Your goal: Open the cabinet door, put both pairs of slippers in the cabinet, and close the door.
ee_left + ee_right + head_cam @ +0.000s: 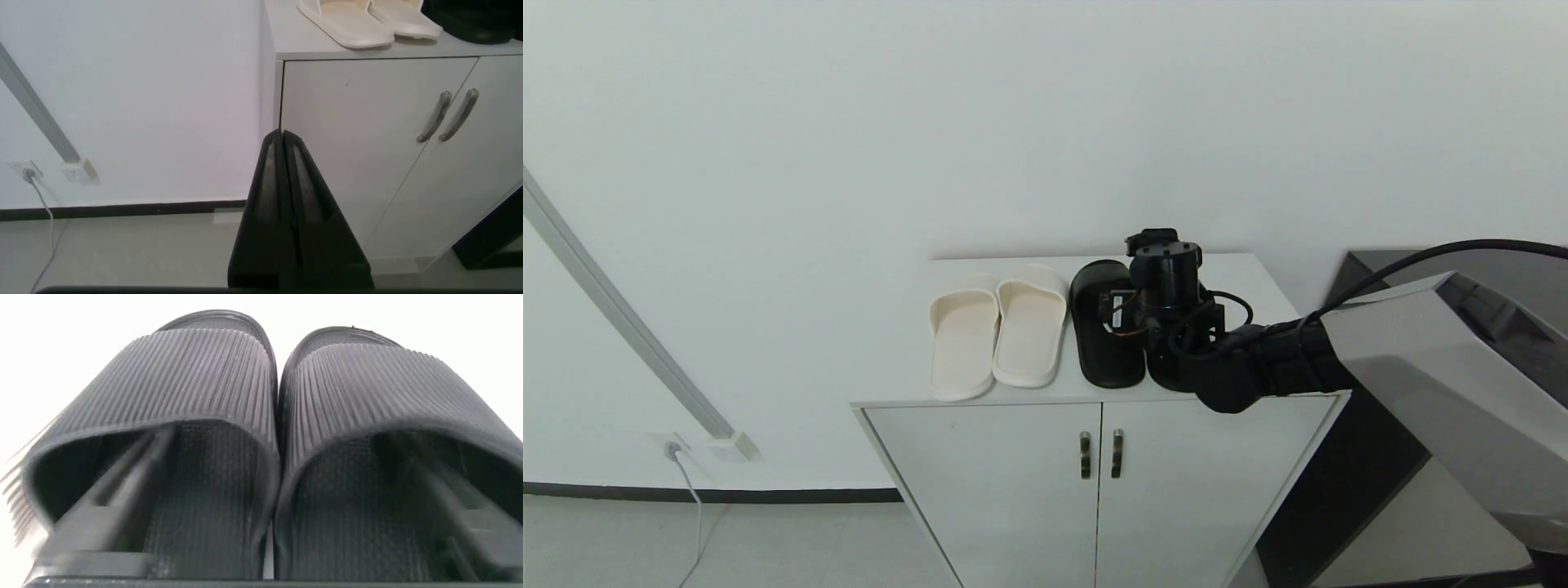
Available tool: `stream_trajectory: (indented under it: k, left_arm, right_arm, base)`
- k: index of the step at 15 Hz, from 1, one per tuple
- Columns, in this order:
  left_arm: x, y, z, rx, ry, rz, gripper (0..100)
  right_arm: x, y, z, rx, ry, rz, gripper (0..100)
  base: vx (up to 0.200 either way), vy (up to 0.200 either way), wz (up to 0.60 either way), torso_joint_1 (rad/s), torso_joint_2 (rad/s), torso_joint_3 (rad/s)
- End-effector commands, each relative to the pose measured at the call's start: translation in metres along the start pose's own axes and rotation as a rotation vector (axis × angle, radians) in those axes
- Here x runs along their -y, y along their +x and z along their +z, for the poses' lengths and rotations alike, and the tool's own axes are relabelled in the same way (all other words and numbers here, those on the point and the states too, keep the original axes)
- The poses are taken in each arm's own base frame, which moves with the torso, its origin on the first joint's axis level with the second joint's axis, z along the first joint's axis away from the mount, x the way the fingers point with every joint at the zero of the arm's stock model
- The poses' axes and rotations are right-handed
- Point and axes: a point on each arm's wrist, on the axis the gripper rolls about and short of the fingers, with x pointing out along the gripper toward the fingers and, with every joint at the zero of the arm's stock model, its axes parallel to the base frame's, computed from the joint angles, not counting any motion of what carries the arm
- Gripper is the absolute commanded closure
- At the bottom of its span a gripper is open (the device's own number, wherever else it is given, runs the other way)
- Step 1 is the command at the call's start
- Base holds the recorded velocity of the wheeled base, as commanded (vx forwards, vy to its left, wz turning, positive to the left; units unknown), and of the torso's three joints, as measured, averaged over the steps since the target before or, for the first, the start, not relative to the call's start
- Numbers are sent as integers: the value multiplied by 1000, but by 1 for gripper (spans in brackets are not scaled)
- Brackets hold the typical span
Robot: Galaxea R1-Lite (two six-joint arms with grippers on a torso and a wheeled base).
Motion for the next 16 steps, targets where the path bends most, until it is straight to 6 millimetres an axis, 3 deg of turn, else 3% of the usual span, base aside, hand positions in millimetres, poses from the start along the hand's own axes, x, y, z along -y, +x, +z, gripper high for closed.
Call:
stream_trajectory:
  k: [1, 6, 9, 13, 16]
  left_arm:
    - [0, 0, 0, 0, 0, 1, 100]
    - [0, 0, 0, 0, 0, 1, 100]
    - [0, 0, 0, 0, 0, 1, 100]
    - [0, 0, 0, -2, 0, 0, 100]
    - [0, 0, 0, 0, 0, 0, 100]
  right_arm:
    - [-1, 4, -4, -3, -3, -2, 100]
    - [0, 2, 0, 4, -13, -7, 100]
    - [5, -10, 16, 25, -10, -9, 100]
    - [16, -53, 44, 51, -11, 30, 100]
    - [34, -85, 47, 20, -25, 89, 100]
  base:
    - [0, 0, 0, 0, 0, 0]
    - [0, 0, 0, 0, 0, 0]
    - [0, 0, 0, 0, 0, 0]
    - [0, 0, 0, 0, 0, 0]
    - [0, 0, 0, 0, 0, 0]
